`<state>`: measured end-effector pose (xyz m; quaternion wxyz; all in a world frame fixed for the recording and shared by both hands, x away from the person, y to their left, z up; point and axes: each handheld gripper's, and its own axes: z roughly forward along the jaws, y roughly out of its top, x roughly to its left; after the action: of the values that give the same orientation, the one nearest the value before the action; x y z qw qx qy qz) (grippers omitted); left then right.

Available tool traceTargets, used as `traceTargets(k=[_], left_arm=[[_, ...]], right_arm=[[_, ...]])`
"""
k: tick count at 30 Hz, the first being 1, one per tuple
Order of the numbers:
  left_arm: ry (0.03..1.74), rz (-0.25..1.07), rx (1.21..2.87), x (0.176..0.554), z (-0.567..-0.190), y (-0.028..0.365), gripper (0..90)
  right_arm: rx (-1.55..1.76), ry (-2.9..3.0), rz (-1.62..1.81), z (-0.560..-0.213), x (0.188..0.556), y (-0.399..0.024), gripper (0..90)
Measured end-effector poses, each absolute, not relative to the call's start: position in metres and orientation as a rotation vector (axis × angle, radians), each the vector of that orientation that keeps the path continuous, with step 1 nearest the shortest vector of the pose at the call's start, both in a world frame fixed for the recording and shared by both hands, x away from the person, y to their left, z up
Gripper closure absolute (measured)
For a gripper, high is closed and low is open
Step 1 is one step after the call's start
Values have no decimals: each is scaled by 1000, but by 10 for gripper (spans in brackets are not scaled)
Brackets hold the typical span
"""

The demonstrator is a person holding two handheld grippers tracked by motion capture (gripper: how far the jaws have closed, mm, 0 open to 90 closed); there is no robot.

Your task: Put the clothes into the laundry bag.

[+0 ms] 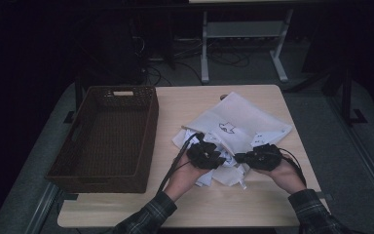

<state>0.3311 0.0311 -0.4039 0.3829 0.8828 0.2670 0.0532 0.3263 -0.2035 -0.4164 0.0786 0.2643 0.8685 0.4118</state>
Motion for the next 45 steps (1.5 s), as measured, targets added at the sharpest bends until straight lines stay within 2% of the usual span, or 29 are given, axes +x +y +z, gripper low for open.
traceTargets(k=[7, 12, 25, 33, 34, 35, 40, 45], left_arm=[[697, 195, 2235, 323, -388, 64, 617], [741, 224, 2240, 331, -391, 81, 590], [763, 168, 2272, 349, -414, 79, 599], [751, 212, 2229, 350, -411, 75, 688], [747, 220, 2213, 351, -409, 75, 741], [740, 225, 2211, 351, -408, 74, 741], [706, 242, 2207, 354, -403, 66, 871], [670, 266, 2230, 355, -398, 54, 893]], right_arm=[[795, 2603, 1230, -417, 327, -203, 863], [793, 2605, 1228, -418, 327, -204, 863], [795, 2608, 1224, -419, 327, -204, 862], [795, 2608, 1225, -419, 327, -204, 862], [795, 2607, 1225, -419, 327, -204, 862], [795, 2607, 1225, -419, 327, -204, 862], [796, 2607, 1228, -418, 327, -204, 862], [795, 2602, 1230, -418, 327, -205, 863]])
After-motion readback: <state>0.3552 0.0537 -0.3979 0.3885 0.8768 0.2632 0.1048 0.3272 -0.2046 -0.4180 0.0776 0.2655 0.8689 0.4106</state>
